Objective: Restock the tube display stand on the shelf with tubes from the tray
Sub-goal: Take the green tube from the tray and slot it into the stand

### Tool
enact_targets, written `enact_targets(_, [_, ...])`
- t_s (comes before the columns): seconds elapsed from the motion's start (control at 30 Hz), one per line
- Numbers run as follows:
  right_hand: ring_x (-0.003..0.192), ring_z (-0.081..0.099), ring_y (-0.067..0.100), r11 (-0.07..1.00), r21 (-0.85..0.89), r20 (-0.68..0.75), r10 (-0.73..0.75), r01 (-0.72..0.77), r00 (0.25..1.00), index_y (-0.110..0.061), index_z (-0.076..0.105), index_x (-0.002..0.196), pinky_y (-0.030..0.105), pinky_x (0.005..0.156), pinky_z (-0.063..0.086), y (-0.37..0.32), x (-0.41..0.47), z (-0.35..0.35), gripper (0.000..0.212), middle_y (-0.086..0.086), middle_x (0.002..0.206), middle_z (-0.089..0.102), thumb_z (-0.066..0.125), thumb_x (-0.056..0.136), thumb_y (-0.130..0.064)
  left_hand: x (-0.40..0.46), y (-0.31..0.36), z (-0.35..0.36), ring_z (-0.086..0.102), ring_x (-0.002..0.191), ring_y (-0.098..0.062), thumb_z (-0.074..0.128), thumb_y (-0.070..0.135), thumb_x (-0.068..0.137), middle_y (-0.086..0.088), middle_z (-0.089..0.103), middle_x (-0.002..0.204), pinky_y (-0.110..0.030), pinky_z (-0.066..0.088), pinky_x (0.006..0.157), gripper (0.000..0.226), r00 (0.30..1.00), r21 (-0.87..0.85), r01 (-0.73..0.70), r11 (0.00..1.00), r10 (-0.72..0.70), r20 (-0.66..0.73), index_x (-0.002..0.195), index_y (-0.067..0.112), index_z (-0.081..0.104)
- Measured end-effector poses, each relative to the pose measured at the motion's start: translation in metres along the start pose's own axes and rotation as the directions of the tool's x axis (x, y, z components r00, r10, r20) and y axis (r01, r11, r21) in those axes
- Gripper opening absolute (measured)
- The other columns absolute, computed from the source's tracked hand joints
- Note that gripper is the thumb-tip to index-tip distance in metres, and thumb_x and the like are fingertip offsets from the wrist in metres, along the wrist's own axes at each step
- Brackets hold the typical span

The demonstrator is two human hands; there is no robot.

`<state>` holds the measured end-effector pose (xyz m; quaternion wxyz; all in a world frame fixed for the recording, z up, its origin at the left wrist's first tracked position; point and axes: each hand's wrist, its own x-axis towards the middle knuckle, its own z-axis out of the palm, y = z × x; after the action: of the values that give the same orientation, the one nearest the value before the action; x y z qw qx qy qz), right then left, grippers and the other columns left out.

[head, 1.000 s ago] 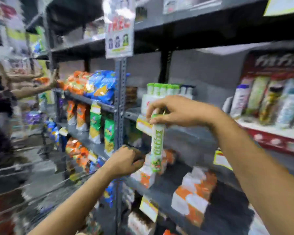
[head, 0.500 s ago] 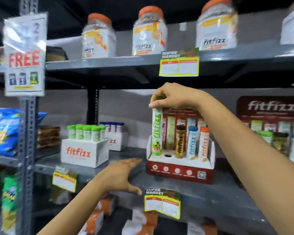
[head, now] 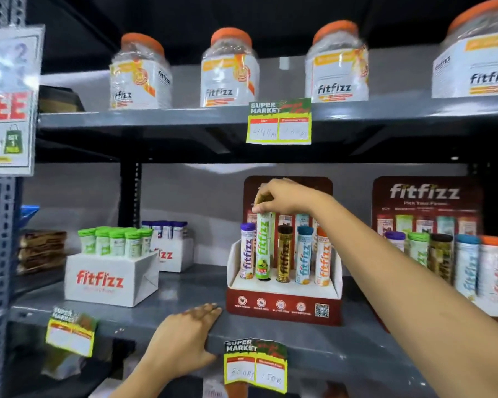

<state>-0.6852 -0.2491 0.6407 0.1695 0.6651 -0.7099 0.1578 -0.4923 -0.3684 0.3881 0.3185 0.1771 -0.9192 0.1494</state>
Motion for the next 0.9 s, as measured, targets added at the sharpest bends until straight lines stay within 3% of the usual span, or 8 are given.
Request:
enact_targets(0.07, [0.092, 0.061, 0.013, 0.999, 0.005, 0.016, 0.036, -0.036, 0.999, -0.021, 0.072, 0.1, 0.033, 0.083, 0.05, 0.005, 0.003, 0.01, 0.026, -0.003, 0.103, 0.071, 0.064, 0.085, -0.04, 0.0, 0.001, -0.002, 0.068, 0.093, -0.006, 0.071, 0.061, 0.05, 0.009, 0.073, 0.107, -0.021, 0.058, 0.059, 0.068, 1.0, 0.008, 0.011, 1.0, -0.011, 0.004, 0.107, 0.024, 0.071])
enact_targets(0.3, [0.1, 0.06, 0.016, 0.99, 0.027, 0.026, 0.136, -0.137, 0.99, -0.021, 0.071, 0.103, 0.039, 0.09, 0.049, 0.016, 0.006, 0.027, 0.026, -0.003, 0.108, 0.069, 0.064, 0.086, -0.04, 0.001, 0.004, -0.007, 0.068, 0.093, -0.004, 0.067, 0.068, 0.053, 0.01, 0.074, 0.106, -0.019, 0.057, 0.061, 0.069, 0.999, 0.047, 0.027, 0.999, -0.028, 0.029, 0.105, 0.024, 0.072])
enact_targets(0.6, [0.108, 0.058, 0.018, 0.989, 0.034, 0.016, 0.146, -0.146, 0.989, -0.024, 0.069, 0.106, 0.045, 0.097, 0.046, 0.019, 0.009, 0.028, 0.023, -0.003, 0.116, 0.067, 0.064, 0.087, -0.035, 0.001, 0.006, -0.011, 0.068, 0.091, -0.004, 0.06, 0.07, 0.056, 0.01, 0.074, 0.104, -0.02, 0.057, 0.061, 0.068, 0.998, 0.043, 0.038, 0.998, -0.04, 0.041, 0.104, 0.024, 0.072])
enact_targets(0.77, [0.098, 0.06, 0.014, 0.99, 0.131, 0.084, 0.05, -0.061, 0.995, -0.019, 0.071, 0.107, 0.03, 0.082, 0.046, 0.014, 0.011, 0.024, 0.024, 0.0, 0.114, 0.069, 0.066, 0.086, -0.028, 0.0, 0.006, -0.011, 0.068, 0.094, -0.006, 0.052, 0.069, 0.058, 0.008, 0.073, 0.107, -0.023, 0.058, 0.063, 0.07, 0.997, 0.036, 0.056, 0.998, -0.058, 0.045, 0.107, 0.023, 0.071])
enact_targets(0.9, [0.096, 0.061, 0.015, 0.992, 0.117, 0.122, 0.023, -0.037, 0.992, -0.02, 0.07, 0.107, 0.025, 0.071, 0.043, 0.011, 0.012, 0.028, 0.025, 0.0, 0.11, 0.07, 0.069, 0.084, -0.029, 0.0, 0.006, -0.011, 0.067, 0.098, -0.008, 0.053, 0.068, 0.061, 0.007, 0.072, 0.111, -0.026, 0.058, 0.069, 0.07, 0.997, 0.032, 0.064, 0.997, -0.065, 0.038, 0.111, 0.021, 0.069])
